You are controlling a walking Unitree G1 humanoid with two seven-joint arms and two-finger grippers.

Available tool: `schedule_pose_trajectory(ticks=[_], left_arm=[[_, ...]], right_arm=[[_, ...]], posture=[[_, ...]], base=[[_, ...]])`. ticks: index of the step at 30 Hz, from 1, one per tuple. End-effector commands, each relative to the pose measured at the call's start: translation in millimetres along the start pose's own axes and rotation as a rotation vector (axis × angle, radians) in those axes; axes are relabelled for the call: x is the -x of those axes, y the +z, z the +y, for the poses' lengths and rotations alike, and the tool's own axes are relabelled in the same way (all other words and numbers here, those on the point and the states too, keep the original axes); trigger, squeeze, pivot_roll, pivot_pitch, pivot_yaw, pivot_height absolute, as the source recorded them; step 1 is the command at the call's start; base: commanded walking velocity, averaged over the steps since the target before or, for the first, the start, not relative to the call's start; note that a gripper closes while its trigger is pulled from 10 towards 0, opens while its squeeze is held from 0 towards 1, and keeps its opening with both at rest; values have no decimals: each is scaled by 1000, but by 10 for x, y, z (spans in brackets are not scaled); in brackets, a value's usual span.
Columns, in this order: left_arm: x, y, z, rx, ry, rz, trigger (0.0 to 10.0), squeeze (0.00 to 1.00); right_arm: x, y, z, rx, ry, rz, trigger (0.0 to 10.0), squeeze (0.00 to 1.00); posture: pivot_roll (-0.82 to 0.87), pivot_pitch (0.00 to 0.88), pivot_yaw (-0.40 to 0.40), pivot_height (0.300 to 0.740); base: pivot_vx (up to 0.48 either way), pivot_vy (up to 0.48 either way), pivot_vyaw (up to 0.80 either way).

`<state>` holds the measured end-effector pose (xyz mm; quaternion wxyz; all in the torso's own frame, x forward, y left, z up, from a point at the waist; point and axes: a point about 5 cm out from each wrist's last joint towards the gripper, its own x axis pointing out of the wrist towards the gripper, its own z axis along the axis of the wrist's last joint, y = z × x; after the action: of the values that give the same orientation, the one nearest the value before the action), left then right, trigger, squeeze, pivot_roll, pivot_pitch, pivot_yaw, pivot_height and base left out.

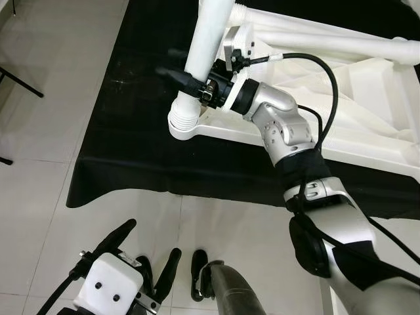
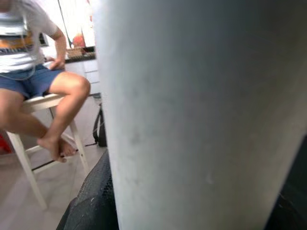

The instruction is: Building children table

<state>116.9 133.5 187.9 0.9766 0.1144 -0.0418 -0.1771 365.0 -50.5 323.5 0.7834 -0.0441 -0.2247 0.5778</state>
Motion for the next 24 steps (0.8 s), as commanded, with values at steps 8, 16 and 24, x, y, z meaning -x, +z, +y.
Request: schedule_pose_trajectory(ticks=[8,16,24], left_arm=[[15,-39,-20,21,-12,30,10000,0],[13,-37,-27,22,-12,28,10000,0],[5,-34,-32,25,-14,25,10000,0]], right_arm=[[137,-376,233,126,194,266,10000,0],[147,-371,249,164,256,386,10000,0],[137,-360,189,79,248,443,10000,0]], posture=[[-151,468,-154,740],[-151,464,-156,740],[-155,462,-162,740]], base=[[0,0,0],[0,0,0],[0,0,0]])
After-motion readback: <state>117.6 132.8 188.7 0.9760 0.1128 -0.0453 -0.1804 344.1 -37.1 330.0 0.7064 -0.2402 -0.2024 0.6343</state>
